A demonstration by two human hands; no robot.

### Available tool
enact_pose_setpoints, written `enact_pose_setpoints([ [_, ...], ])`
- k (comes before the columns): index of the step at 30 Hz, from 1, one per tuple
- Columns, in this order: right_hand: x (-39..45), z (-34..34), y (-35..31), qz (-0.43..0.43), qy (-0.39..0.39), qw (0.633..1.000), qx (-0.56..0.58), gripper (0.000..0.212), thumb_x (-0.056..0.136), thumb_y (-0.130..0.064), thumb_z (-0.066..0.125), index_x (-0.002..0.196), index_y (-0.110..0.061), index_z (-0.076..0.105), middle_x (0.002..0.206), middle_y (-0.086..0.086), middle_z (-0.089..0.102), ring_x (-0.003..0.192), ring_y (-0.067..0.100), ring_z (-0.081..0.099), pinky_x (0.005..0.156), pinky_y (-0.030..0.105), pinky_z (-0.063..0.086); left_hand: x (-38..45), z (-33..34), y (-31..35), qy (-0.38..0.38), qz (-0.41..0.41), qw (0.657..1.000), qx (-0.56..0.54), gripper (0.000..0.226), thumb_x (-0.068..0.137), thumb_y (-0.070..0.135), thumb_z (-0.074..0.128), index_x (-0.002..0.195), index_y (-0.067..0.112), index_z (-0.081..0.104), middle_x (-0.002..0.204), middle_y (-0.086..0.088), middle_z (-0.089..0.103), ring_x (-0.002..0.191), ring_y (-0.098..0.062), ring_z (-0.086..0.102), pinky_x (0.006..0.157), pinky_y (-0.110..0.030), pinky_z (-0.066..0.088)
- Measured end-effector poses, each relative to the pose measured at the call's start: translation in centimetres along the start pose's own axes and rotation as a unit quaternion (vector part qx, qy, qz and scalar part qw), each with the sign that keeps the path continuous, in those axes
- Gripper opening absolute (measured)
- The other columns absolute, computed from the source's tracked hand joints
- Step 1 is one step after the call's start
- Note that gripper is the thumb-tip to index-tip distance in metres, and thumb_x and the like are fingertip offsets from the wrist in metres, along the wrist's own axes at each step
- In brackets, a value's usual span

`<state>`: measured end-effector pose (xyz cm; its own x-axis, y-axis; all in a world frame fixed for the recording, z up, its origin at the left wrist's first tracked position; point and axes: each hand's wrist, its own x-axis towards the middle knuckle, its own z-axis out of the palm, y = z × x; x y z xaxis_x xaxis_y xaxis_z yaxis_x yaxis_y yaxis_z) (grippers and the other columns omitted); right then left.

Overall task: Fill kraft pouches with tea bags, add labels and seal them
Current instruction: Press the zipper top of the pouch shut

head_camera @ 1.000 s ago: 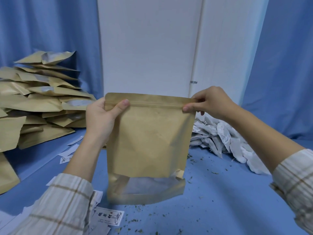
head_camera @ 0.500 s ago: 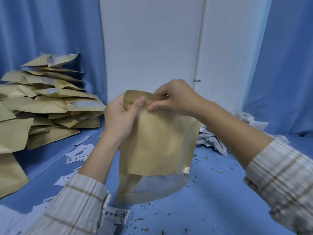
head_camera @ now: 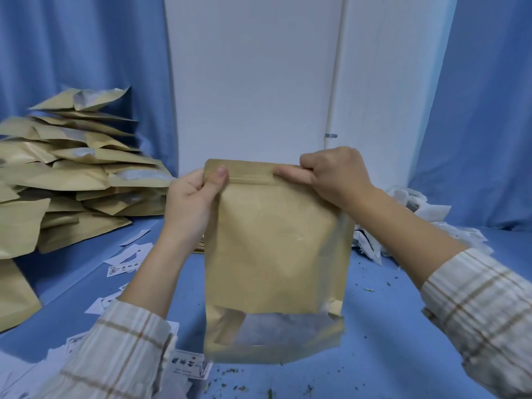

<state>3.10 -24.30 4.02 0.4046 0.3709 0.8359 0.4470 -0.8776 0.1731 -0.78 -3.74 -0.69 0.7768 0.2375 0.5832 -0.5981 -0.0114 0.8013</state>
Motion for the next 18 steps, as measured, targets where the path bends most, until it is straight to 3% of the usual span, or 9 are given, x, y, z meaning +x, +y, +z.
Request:
enact_pose_setpoints([
  [4, -0.3, -0.1, 2.3, 0.102, -0.059, 0.992, 0.05, 0.066, 0.076, -0.068, 0.051, 0.046, -0.014, 0.028, 0.04, -0.001, 0.03, 0.045, 0.012, 0.032, 0.047, 0.028, 0.022, 0.5, -0.4, -0.3, 0.037, -0.023, 0.999, -0.023, 0.021, 0.091, 0.026, 0.058, 0.073, 0.019, 0.067, 0.073, 0.001, 0.065, 0.072, -0.015, 0.054, 0.067, -0.029, 0.043],
  [8, -2.3, 1.1, 3.6, 0.214, -0.011, 0.956, 0.202, 0.068, 0.077, -0.06, 0.058, 0.042, -0.016, 0.02, 0.035, 0.0, 0.029, 0.042, 0.012, 0.029, 0.05, 0.022, 0.024, 0.3, -0.7, -1.0, 0.032, -0.015, 0.999, 0.001, 0.031, 0.089, 0.032, 0.059, 0.068, 0.009, 0.062, 0.068, -0.003, 0.055, 0.065, -0.013, 0.047, 0.057, -0.024, 0.038],
  [9, -2.7, 1.4, 3.7, 0.223, 0.003, 0.95, 0.22, 0.066, 0.077, -0.058, 0.059, 0.042, -0.017, 0.021, 0.036, -0.002, 0.03, 0.042, 0.01, 0.03, 0.05, 0.019, 0.026, 0.2, -0.6, -1.3, 0.024, -0.018, 0.999, 0.013, 0.036, 0.086, 0.036, 0.061, 0.07, 0.004, 0.06, 0.067, -0.005, 0.052, 0.063, -0.013, 0.045, 0.053, -0.023, 0.036],
  [11, -3.1, 1.9, 3.8, 0.259, 0.015, 0.927, 0.271, 0.052, 0.077, -0.057, 0.061, 0.046, -0.022, 0.039, 0.038, -0.011, 0.039, 0.043, 0.001, 0.039, 0.051, 0.009, 0.032, -0.1, -1.2, -1.9, -0.024, -0.061, 0.998, 0.009, 0.031, 0.074, 0.042, 0.073, 0.07, 0.012, 0.065, 0.068, 0.003, 0.062, 0.058, -0.01, 0.055, 0.05, -0.017, 0.041],
  [13, -4.3, 2.2, 3.8, 0.325, -0.014, 0.858, 0.398, 0.028, 0.072, -0.057, 0.065, 0.077, -0.03, 0.061, 0.055, -0.022, 0.056, 0.054, -0.01, 0.052, 0.056, 0.0, 0.038, -1.1, -2.5, -2.9, -0.086, -0.159, 0.983, -0.017, 0.033, 0.058, 0.039, 0.084, 0.082, 0.02, 0.07, 0.077, 0.007, 0.073, 0.066, -0.009, 0.068, 0.052, -0.017, 0.05],
  [14, -5.3, 2.4, 3.9, 0.344, -0.053, 0.809, 0.473, 0.038, 0.069, -0.056, 0.068, 0.094, -0.029, 0.064, 0.074, -0.021, 0.065, 0.063, -0.009, 0.058, 0.063, 0.004, 0.044, -1.6, -3.2, -3.6, -0.099, -0.203, 0.974, -0.025, 0.044, 0.054, 0.04, 0.085, 0.089, 0.02, 0.069, 0.081, 0.005, 0.074, 0.069, -0.01, 0.07, 0.052, -0.019, 0.052],
  [16, -8.1, 3.4, 3.9, 0.339, -0.166, 0.722, 0.58, 0.051, 0.066, -0.049, 0.074, 0.108, -0.023, 0.064, 0.106, 0.0, 0.069, 0.085, 0.008, 0.066, 0.08, 0.024, 0.053, -2.4, -4.3, -4.7, -0.067, -0.241, 0.968, -0.025, 0.051, 0.051, 0.046, 0.08, 0.093, 0.019, 0.067, 0.083, 0.002, 0.075, 0.071, -0.014, 0.071, 0.051, -0.021, 0.053],
  [18, -10.9, 4.2, 3.0, 0.302, -0.297, 0.661, 0.62, 0.042, 0.074, -0.033, 0.074, 0.112, -0.018, 0.065, 0.113, 0.007, 0.067, 0.098, 0.02, 0.064, 0.083, 0.032, 0.054, -2.6, -4.7, -5.4, -0.015, -0.231, 0.971, -0.05, 0.042, 0.055, 0.044, 0.076, 0.087, 0.017, 0.069, 0.082, 0.001, 0.075, 0.071, -0.015, 0.072, 0.05, -0.021, 0.053],
])
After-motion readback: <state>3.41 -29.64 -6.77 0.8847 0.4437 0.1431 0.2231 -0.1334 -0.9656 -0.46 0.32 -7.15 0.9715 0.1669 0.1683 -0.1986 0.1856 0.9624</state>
